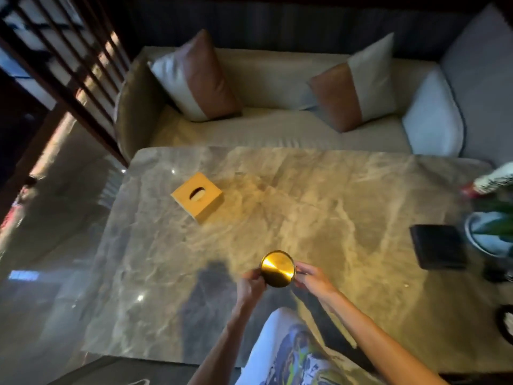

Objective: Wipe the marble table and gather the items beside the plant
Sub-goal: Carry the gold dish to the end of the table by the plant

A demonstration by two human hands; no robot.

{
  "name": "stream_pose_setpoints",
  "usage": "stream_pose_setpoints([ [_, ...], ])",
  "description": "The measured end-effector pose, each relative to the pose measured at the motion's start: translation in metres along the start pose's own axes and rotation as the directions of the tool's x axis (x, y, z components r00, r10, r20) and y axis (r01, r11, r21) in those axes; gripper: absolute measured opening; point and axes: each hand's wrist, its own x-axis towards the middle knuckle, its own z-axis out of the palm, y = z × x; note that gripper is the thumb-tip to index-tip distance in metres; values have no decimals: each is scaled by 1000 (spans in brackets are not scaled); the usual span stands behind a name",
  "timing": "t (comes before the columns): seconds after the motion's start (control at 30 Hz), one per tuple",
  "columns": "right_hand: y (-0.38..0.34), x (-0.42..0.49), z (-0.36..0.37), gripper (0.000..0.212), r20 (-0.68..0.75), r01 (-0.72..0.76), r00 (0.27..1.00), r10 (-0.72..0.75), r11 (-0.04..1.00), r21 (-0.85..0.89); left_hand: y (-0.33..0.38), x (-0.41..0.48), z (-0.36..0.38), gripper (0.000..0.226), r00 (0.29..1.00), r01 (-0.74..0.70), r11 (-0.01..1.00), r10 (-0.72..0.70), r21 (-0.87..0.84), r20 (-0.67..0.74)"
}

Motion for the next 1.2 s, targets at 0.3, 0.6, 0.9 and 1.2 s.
stream_pose_setpoints([
  [0.3, 101, -37, -214, 36, -45, 13, 999, -13, 1000, 15, 20, -49, 224, 19, 990, -56, 997, 63, -53, 126],
  [0.6, 212, -70, -399, 33, -235, -27, 968, 88, 968, 248, 71, -99, 443, 17, 980, 21, 996, -38, 87, 197],
  [0.9, 263, -89, -474, 35, -240, -169, 944, 228, 955, 243, 84, -100, 529, 18, 950, 55, 964, -131, 260, 284],
  [1.2, 271, -79, -491, 32, -253, -208, 931, 264, 951, 227, 80, -107, 555, 27, 942, 176, 956, -233, 236, 240],
])
